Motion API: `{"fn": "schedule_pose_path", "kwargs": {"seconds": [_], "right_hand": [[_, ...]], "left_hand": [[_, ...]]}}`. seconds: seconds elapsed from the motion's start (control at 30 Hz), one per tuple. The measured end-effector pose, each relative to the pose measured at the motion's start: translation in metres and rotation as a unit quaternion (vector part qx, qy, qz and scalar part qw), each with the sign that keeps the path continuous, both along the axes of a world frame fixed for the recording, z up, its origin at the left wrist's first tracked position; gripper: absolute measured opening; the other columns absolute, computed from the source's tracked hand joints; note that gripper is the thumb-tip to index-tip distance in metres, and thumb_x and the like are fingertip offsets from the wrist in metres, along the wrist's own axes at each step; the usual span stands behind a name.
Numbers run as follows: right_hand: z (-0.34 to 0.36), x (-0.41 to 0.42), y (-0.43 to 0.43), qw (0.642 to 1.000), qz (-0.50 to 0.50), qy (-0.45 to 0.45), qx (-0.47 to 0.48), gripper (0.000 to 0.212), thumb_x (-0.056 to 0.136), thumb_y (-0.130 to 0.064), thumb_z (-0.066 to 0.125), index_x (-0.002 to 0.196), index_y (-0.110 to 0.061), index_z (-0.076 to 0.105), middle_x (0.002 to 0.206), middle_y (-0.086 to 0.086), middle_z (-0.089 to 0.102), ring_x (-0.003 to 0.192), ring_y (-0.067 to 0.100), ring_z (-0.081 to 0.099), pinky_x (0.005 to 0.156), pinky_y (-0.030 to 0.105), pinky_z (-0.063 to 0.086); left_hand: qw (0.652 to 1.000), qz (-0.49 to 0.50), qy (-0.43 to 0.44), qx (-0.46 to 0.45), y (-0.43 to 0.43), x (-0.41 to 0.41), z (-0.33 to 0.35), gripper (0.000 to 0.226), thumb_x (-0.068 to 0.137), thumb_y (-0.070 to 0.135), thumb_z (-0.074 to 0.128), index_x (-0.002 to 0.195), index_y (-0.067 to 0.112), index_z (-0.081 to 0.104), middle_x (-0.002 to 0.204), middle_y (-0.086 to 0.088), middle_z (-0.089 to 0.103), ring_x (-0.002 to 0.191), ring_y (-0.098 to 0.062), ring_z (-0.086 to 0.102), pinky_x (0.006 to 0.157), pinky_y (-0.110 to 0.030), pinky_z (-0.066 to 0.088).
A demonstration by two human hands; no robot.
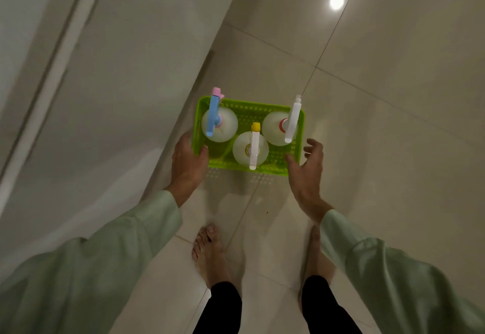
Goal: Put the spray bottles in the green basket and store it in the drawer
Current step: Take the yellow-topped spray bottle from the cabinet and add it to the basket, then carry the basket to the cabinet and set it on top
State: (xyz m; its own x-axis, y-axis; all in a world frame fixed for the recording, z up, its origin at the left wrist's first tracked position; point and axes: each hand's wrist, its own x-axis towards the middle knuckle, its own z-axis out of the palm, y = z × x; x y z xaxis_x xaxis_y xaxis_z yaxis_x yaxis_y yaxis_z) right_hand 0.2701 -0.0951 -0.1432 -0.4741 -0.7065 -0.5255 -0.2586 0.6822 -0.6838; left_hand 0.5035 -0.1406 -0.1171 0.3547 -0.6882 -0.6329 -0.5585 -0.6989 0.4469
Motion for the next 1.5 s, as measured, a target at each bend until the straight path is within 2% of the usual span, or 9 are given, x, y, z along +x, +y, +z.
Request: {"fn": "schedule_pose_path", "kwargs": {"seconds": [0.1, 0.23, 0.43, 0.6, 0.73, 0.97, 1.17, 1.27, 1.5], "right_hand": [[-0.014, 0.000, -0.006, 0.998, 0.005, -0.052, 0.025, 0.065, 0.090, -0.012, 0.066, 0.146, -0.022, 0.037, 0.136, 0.007, 0.055, 0.120, 0.025, 0.057, 0.102, 0.047, 0.052], [-0.024, 0.001, -0.009, 0.998, 0.031, -0.053, 0.019, 0.060, 0.093, -0.003, 0.054, 0.147, -0.022, 0.038, 0.136, 0.006, 0.057, 0.121, 0.027, 0.058, 0.104, 0.049, 0.050], [-0.029, -0.005, -0.008, 0.999, 0.049, -0.016, 0.013, 0.065, 0.081, 0.009, 0.033, 0.137, -0.023, 0.047, 0.092, -0.014, 0.060, 0.083, 0.013, 0.059, 0.077, 0.044, 0.054], [-0.015, -0.013, -0.006, 0.998, 0.057, -0.016, 0.017, 0.067, 0.078, 0.012, 0.033, 0.134, -0.021, 0.051, 0.105, 0.001, 0.064, 0.096, 0.026, 0.061, 0.085, 0.049, 0.056], [0.008, -0.019, 0.000, 0.998, 0.064, -0.017, 0.013, 0.066, 0.079, 0.013, 0.034, 0.132, -0.022, 0.052, 0.097, -0.011, 0.063, 0.096, 0.025, 0.062, 0.080, 0.041, 0.055], [0.120, -0.039, 0.001, 0.994, 0.103, -0.027, -0.003, 0.061, 0.081, 0.013, 0.037, 0.126, -0.024, 0.055, 0.097, -0.015, 0.064, 0.090, 0.008, 0.061, 0.079, 0.041, 0.053], [0.234, -0.054, -0.006, 0.984, 0.171, -0.046, -0.024, 0.061, 0.080, 0.014, 0.036, 0.125, -0.023, 0.055, 0.102, -0.003, 0.065, 0.096, 0.025, 0.062, 0.082, 0.049, 0.055], [0.293, -0.053, -0.009, 0.974, 0.213, -0.062, -0.044, 0.063, 0.078, 0.015, 0.036, 0.124, -0.023, 0.056, 0.103, -0.002, 0.066, 0.098, 0.026, 0.063, 0.083, 0.050, 0.056], [0.399, -0.026, -0.006, 0.945, 0.312, -0.071, -0.064, 0.065, 0.075, 0.015, 0.036, 0.120, -0.028, 0.056, 0.094, -0.001, 0.066, 0.090, 0.029, 0.063, 0.074, 0.046, 0.056]], "left_hand": [[0.999, 0.028, 0.020, 0.019, 0.000, -0.001, -0.019, 0.055, 0.090, 0.023, 0.060, 0.142, 0.021, 0.044, 0.136, -0.011, 0.058, 0.125, -0.033, 0.054, 0.104, -0.044, 0.045], [0.999, 0.032, 0.018, 0.006, 0.005, -0.002, -0.034, 0.053, 0.090, 0.016, 0.057, 0.141, 0.022, 0.044, 0.130, -0.012, 0.062, 0.120, -0.035, 0.056, 0.100, -0.042, 0.046], [0.999, 0.008, -0.013, -0.029, 0.009, 0.008, -0.037, 0.051, 0.084, 0.003, 0.047, 0.131, 0.021, 0.057, 0.114, -0.016, 0.069, 0.110, -0.040, 0.058, 0.092, -0.045, 0.050], [1.000, 0.003, 0.007, -0.024, 0.019, 0.008, -0.023, 0.057, 0.083, -0.003, 0.046, 0.133, 0.022, 0.057, 0.112, -0.014, 0.070, 0.110, -0.039, 0.059, 0.094, -0.048, 0.051], [0.998, 0.014, 0.035, -0.041, 0.031, 0.005, 0.000, 0.058, 0.083, -0.004, 0.046, 0.133, 0.024, 0.057, 0.115, -0.012, 0.070, 0.109, -0.038, 0.061, 0.091, -0.050, 0.053], [0.993, 0.063, 0.073, -0.068, 0.048, -0.008, 0.109, 0.060, 0.083, -0.004, 0.050, 0.135, 0.026, 0.054, 0.113, -0.017, 0.069, 0.106, -0.039, 0.064, 0.087, -0.056, 0.055], [0.983, 0.128, 0.086, -0.100, 0.074, -0.017, 0.226, 0.066, 0.082, -0.010, 0.048, 0.137, 0.027, 0.054, 0.112, -0.013, 0.070, 0.102, -0.032, 0.068, 0.081, -0.051, 0.060], [0.971, 0.175, 0.111, -0.119, 0.094, -0.019, 0.287, 0.068, 0.083, -0.011, 0.046, 0.136, 0.031, 0.054, 0.115, -0.009, 0.070, 0.100, -0.025, 0.069, 0.078, -0.047, 0.062], [0.951, 0.241, 0.118, -0.154, 0.151, -0.002, 0.403, 0.067, 0.085, -0.010, 0.043, 0.137, 0.032, 0.053, 0.105, -0.010, 0.071, 0.100, -0.027, 0.070, 0.077, -0.043, 0.063]]}}
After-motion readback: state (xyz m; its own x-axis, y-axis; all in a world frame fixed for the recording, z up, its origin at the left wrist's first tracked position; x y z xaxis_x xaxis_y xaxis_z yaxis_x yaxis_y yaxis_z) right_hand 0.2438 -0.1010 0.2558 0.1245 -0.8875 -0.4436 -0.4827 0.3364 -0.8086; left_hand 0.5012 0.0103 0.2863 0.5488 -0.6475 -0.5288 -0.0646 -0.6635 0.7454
